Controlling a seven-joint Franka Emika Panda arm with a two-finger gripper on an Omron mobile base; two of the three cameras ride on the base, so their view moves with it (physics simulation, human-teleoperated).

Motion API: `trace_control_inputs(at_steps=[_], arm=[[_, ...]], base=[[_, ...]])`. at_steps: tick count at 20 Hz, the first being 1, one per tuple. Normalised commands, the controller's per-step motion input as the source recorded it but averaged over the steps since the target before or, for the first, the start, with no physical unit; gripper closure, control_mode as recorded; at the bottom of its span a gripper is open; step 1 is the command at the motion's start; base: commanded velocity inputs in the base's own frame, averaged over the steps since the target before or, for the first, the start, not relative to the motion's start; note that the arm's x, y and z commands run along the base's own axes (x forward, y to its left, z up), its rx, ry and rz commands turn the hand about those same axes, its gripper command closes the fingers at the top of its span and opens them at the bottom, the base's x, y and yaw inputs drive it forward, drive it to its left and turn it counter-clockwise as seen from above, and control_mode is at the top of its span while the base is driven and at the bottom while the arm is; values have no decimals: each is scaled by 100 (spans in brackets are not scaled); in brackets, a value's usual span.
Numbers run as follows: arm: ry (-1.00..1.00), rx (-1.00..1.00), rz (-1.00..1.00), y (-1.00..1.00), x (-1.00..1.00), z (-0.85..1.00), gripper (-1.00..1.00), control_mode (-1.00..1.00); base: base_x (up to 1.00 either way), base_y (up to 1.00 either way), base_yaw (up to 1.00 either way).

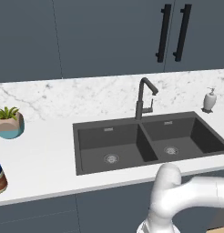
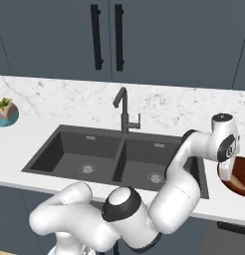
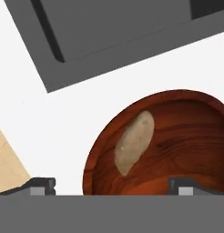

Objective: Pick the sweet potato from the sink and place it in the bowl. Then pick the bowl and place it in the microwave. Then close the microwave door and press the start button.

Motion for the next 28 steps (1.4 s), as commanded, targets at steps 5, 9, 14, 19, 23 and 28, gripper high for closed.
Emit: trace_control_inputs(at_steps=[5, 9, 14, 19, 23, 28], arm=[[8, -3, -14, 90, -20, -23, -100, -100], [7, 0, -30, -8, 12, -21, -100, -100], [0, 0, -34, -57, 33, -4, -100, -100], [0, 0, -27, -37, 20, -10, -100, -100], [0, 3, -13, -25, 31, -40, -100, -100], [0, 2, -7, -21, 14, -41, -100, -100]], base=[[0, 0, 0], [0, 0, 0], [0, 0, 0], [0, 0, 0], [0, 0, 0], [0, 0, 0]])
